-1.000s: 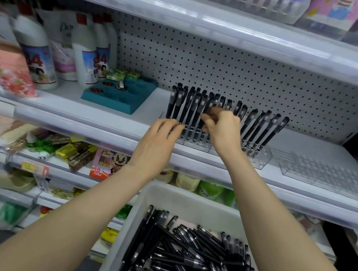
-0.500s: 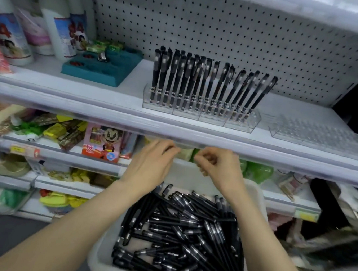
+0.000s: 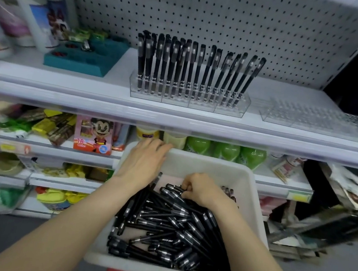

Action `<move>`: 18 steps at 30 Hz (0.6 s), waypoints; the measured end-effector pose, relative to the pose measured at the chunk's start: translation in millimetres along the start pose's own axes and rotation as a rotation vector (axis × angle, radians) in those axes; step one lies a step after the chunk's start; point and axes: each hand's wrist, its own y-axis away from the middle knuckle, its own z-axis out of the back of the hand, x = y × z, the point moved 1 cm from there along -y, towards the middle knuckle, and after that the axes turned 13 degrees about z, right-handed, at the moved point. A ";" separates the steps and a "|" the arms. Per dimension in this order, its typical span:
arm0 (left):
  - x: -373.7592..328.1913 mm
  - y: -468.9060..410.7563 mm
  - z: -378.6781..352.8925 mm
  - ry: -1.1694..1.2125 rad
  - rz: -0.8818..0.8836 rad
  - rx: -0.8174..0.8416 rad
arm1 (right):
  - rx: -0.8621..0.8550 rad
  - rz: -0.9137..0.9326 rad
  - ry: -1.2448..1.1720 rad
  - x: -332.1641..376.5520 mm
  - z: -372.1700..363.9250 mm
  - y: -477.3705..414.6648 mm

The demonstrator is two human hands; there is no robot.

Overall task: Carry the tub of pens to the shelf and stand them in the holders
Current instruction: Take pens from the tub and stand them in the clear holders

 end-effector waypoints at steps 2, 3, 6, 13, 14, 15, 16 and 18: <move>-0.2 0.1 0.5 -0.001 0.005 0.010 | 0.001 0.011 0.017 1.3 1.8 2.0; -0.2 0.0 0.1 -0.002 0.010 0.021 | -0.015 0.022 0.018 1.7 4.4 3.7; -0.4 -0.2 1.9 0.011 0.008 0.045 | -0.171 0.078 -0.077 5.2 19.2 10.4; -15.8 -5.9 22.4 0.001 -0.217 -0.040 | -0.398 0.213 -0.085 27.5 61.2 11.2; -17.0 -8.8 22.4 -0.019 -0.230 -0.056 | -0.395 0.220 -0.082 30.0 63.4 9.3; -17.6 -11.7 21.9 -0.043 -0.247 -0.074 | -0.386 0.222 -0.076 31.8 65.0 7.5; -17.2 -14.8 21.7 -0.069 -0.270 -0.098 | -0.374 0.217 -0.063 32.5 66.8 6.7; -12.8 -19.2 23.4 -0.092 -0.305 -0.157 | -0.334 0.195 -0.035 30.6 73.1 9.1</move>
